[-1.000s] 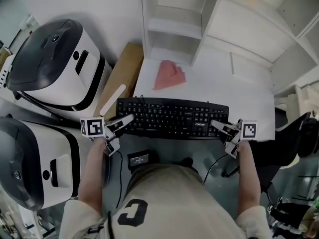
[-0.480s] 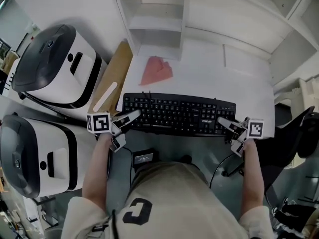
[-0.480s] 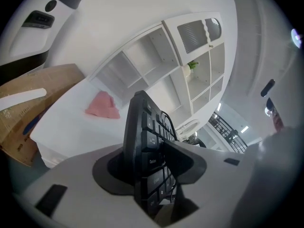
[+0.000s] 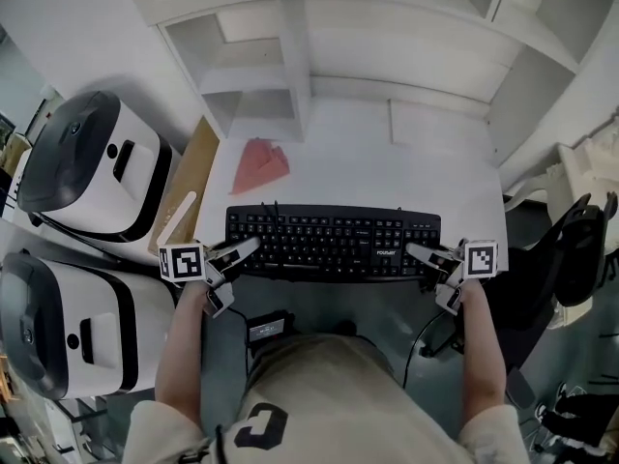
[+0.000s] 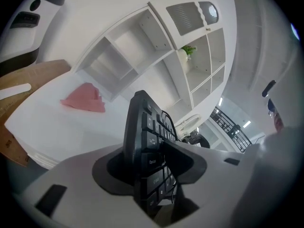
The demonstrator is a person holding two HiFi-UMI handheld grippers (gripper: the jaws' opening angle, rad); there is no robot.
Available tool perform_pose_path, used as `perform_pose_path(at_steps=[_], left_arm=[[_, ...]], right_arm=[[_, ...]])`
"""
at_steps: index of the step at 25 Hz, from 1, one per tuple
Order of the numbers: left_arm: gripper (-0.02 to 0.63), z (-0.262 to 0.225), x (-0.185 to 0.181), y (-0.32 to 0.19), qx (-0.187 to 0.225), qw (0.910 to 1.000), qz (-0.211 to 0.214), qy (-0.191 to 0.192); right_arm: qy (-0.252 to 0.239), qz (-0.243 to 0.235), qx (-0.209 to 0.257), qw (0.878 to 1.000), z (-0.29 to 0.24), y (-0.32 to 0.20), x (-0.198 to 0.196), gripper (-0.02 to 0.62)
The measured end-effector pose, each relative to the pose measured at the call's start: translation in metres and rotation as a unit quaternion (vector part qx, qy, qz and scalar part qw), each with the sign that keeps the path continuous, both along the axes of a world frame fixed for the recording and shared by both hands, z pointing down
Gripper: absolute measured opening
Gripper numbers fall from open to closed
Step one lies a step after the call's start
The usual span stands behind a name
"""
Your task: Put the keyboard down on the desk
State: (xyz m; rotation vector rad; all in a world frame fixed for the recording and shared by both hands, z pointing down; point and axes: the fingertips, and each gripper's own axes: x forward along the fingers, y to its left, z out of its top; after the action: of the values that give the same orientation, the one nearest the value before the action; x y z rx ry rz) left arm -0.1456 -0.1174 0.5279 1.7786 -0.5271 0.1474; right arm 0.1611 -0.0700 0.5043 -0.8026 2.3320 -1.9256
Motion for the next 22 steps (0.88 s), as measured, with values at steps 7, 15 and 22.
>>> perform_pose_path(at_steps=[7, 15, 22], left_arm=[[0.196, -0.011, 0.046, -0.008, 0.012, 0.9998, 0.014, -0.003], [0.198, -0.012, 0.082, -0.024, 0.016, 0.9992, 0.037, 0.001], [0.196, -0.013, 0.097, -0.043, 0.04, 0.997, 0.062, 0.022]], right_arm=[[0.006, 0.021, 0.0, 1.0, -0.003, 0.002, 0.049, 0.161], [0.018, 0.039, 0.023, 0.999, -0.011, -0.004, 0.081, 0.166], [0.048, 0.064, 0.027, 0.996, -0.015, -0.004, 0.097, 0.166]])
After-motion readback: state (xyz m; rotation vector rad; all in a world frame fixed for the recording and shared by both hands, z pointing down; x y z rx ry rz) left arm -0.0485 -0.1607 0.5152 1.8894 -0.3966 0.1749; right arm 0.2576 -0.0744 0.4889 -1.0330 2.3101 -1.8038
